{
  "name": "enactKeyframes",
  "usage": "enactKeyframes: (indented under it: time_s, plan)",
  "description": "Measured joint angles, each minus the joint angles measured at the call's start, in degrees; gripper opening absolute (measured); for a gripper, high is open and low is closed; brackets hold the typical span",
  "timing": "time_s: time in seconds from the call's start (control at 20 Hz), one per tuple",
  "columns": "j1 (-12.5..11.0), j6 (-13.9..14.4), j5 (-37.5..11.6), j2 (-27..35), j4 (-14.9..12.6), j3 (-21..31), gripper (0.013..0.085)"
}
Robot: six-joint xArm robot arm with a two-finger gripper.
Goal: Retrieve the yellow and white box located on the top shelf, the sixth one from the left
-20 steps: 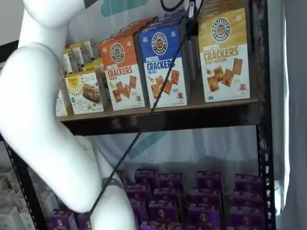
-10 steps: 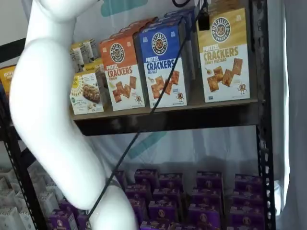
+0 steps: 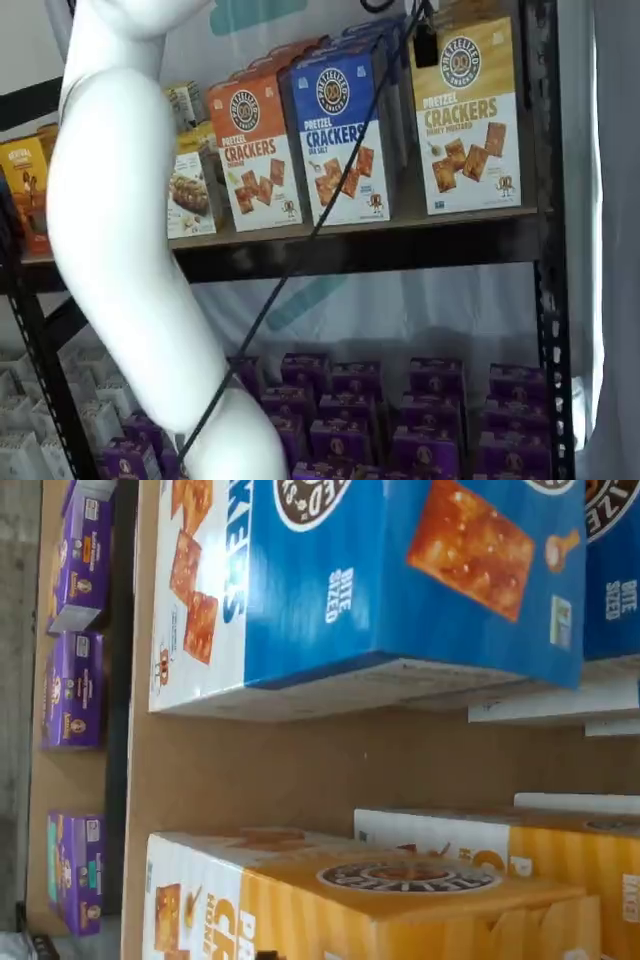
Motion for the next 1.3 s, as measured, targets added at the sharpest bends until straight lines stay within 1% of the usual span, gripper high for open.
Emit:
enactKeyframes:
  time_s: [0.15,0.45,0.6,0.75,0.85,1.0,1.15,1.3]
  plan:
    - [0.6,0.5,0.7,1.1,-1.1,-1.2,0.0850]
    - [0.9,1.0,1.7,2.8,-1.9,-3.1,0.0850]
    - [1.3,1.4,3.5,4.0,-3.5,-5.0,0.0850]
    - [1.9,1.7,5.1,5.0,-5.8,-6.6,0.0850]
    - [2.2,1.9,6.1,5.6,-6.8,-7.4,0.0850]
    - [2.6,2.3,7.6,6.3,-8.0,-8.3,0.0850]
    - [2.8,2.7,9.1,7.1,-8.5,-9.4,0.0850]
    - [3.4,3.0,9.5,7.5,-9.5,-9.7,0.0850]
